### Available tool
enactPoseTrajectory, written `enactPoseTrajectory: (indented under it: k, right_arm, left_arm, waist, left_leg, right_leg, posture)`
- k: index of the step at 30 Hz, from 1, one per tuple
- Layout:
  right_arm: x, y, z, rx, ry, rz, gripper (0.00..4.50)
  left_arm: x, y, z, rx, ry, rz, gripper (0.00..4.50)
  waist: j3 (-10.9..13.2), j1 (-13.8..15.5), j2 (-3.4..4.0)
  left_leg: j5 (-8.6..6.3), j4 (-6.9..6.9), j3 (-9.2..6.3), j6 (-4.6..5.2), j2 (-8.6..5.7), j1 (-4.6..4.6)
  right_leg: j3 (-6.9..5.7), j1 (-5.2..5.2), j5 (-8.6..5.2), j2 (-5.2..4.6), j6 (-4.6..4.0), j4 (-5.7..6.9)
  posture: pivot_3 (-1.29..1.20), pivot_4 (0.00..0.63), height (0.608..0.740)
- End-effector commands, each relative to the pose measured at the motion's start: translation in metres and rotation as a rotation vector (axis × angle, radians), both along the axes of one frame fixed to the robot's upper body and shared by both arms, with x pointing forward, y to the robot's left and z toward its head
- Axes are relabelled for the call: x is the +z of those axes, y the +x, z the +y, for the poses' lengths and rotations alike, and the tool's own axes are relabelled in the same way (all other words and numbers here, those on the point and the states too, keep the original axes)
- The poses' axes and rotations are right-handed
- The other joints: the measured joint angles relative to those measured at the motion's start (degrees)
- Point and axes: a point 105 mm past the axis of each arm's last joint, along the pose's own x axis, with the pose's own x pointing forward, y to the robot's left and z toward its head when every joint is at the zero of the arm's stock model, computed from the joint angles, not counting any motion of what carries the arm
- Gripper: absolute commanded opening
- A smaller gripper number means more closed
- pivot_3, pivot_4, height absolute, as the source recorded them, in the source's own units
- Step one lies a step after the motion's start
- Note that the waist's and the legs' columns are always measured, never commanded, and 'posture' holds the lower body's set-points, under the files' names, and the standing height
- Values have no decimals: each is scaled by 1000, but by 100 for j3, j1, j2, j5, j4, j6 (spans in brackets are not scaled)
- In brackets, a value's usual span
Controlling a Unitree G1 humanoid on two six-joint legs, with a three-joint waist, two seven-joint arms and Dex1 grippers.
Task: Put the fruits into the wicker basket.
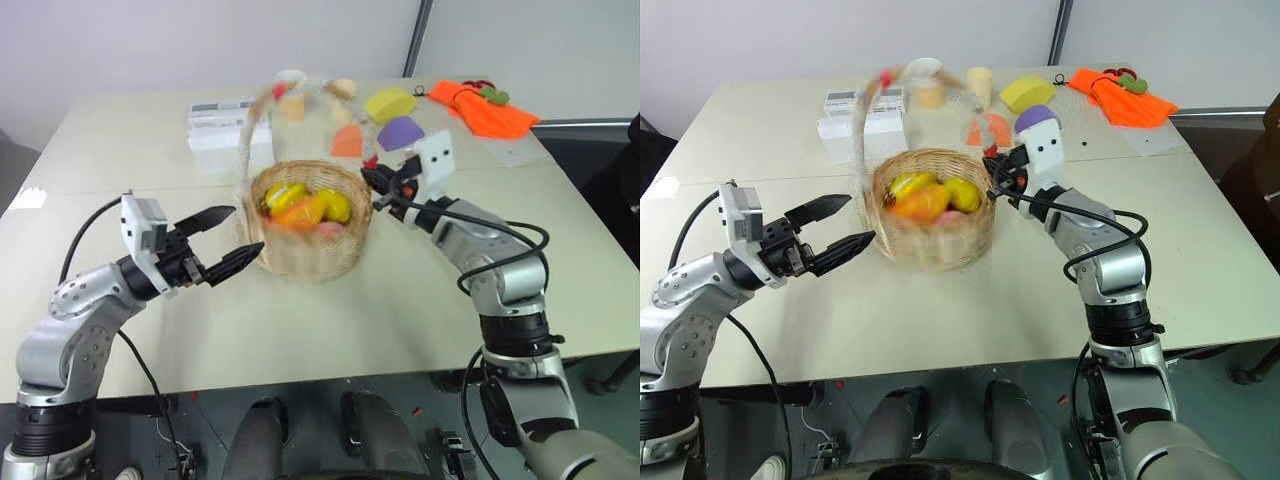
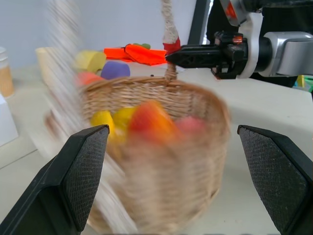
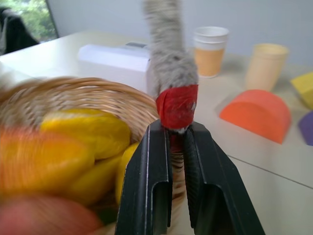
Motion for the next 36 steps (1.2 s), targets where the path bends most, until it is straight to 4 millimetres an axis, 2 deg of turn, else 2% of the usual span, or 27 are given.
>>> enactPoseTrajectory:
  k: [1, 6, 9, 12, 15, 19, 23, 25, 28, 31, 36]
  right_arm:
    - [40, -6, -52, -172, 41, -154, 53]
    - [41, -8, -152, -524, 18, -162, 53]
    - [34, -12, -190, -659, -4, -150, 53]
    - [22, -13, -214, -740, -24, -117, 53]
    - [20, -16, -220, -750, -30, -118, 1191]
    - [15, -27, -224, -746, -61, -131, 3189]
    - [2, -48, -226, -680, -94, -142, 3189]
    - [-11, -64, -218, -567, -115, -131, 3189]
    - [-29, -82, -188, -354, -156, -83, 3189]
    - [-43, -91, -157, -178, -190, -43, 3189]
    - [-71, -94, -98, 79, -186, 33, 3189]
  left_arm:
    - [11, -3, -5, -11, -6, -55, 4500]
    - [6, 1, -16, -41, -10, -46, 4500]
    - [6, 3, -23, -63, -18, -45, 4500]
    - [6, 4, -30, -85, -23, -46, 4500]
    - [5, 7, -30, -77, -17, -43, 4500]
    - [-3, 13, -22, -19, 8, -11, 4500]
    - [-12, 21, -3, 98, 5, 15, 4500]
    - [-32, 25, 18, 200, 65, 63, 4500]
    - [-53, 25, 44, 320, 125, 104, 4500]
    - [-64, 24, 58, 394, 152, 124, 4500]
    - [-87, 14, 81, 489, 180, 158, 4500]
  waist:
    - [0, 21, 0]
    - [0, 14, 0]
    - [0, -19, 0]
    - [0, -64, 1]
    - [-1, -134, 7]
    - [-1, -153, 7]
    - [-1, -121, 7]
    - [-1, -114, 8]
    - [-2, -143, 9]
    - [-2, -178, 9]
    - [-4, -175, 6]
  left_leg:
    - [0, 1, 0, 0, 0, -1]
    - [0, 1, 14, 0, -4, -4]
    - [0, -2, 24, 1, -3, 3]
    - [-7, -3, 45, 12, 8, 14]
    - [-13, -4, 57, 24, 14, 22]
    - [-15, -3, 57, 27, 15, 20]
    - [-17, -2, 57, 30, 14, 16]
    - [-18, -2, 57, 31, 14, 16]
    - [-18, -2, 58, 32, 15, 20]
    - [-19, 0, 60, 33, 18, 23]
    - [-19, 2, 65, 32, 21, 30]
  right_leg:
    - [0, 0, 0, 0, -1, 0]
    - [9, 1, -1, -4, -2, -10]
    - [19, 1, -1, 0, -1, -6]
    - [35, 0, 2, 13, -4, -3]
    - [46, -1, 5, 20, -2, 1]
    - [46, -1, 12, 22, 16, 0]
    - [47, -1, 11, 20, 19, -3]
    - [47, -1, 10, 20, 20, -4]
    - [48, 0, 0, 20, 2, -3]
    - [48, 0, -2, 21, -1, -2]
    - [49, 2, -4, 19, 2, -2]
  posture:
    - [0, 150, 740]
    - [0, 150, 740]
    - [0, 150, 740]
    - [0, 150, 740]
    - [0, 150, 740]
    - [0, 150, 740]
    - [0, 150, 740]
    - [0, 150, 740]
    - [0, 150, 740]
    - [0, 150, 740]
    - [0, 150, 740]
